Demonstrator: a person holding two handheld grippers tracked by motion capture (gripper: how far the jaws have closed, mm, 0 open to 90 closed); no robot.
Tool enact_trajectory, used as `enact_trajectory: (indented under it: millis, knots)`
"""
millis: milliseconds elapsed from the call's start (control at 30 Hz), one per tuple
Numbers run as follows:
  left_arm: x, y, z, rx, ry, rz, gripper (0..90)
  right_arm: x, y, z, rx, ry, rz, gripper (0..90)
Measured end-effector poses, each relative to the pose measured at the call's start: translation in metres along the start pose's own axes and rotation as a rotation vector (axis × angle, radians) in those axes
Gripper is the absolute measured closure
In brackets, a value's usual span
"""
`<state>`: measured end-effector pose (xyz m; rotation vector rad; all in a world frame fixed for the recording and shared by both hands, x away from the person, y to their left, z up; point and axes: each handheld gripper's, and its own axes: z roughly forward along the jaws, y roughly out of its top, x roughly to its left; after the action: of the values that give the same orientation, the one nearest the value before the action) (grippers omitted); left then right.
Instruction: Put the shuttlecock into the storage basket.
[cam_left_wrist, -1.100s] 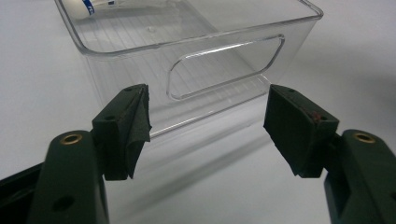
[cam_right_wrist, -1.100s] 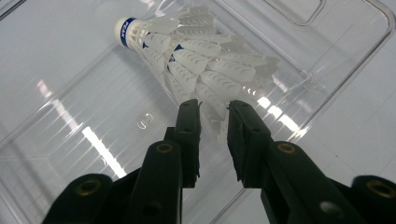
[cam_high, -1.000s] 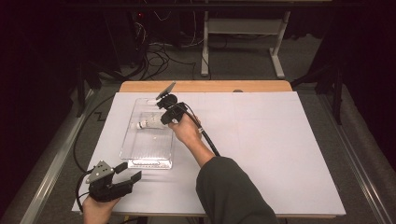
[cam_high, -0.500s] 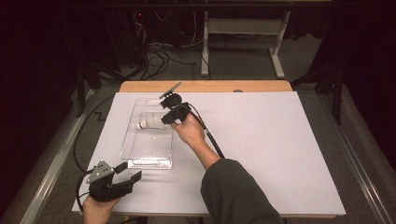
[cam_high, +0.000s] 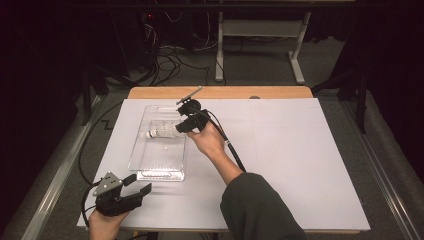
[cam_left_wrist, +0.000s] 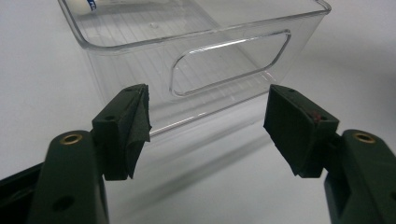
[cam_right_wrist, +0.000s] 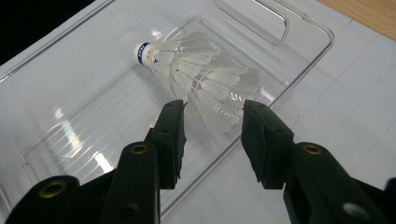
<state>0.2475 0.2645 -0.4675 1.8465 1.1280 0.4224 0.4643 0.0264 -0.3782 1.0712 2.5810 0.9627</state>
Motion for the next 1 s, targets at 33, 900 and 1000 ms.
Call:
enact_trajectory:
  millis: [33,900,1000]
  knots:
    - [0.0,0.0,0.0,0.0,0.0,-0.001,32.3,0.0,0.0,-0.001,-0.004,0.0,-0.003,59.5]
    - [0.001,0.0,0.001,0.005,0.006,-0.004,32.4,-0.013,-0.018,-0.022,-0.057,0.0,0.012,58.0]
    - [0.001,0.0,0.001,0.004,0.007,-0.004,32.4,-0.016,-0.02,-0.023,-0.06,-0.001,0.013,57.9]
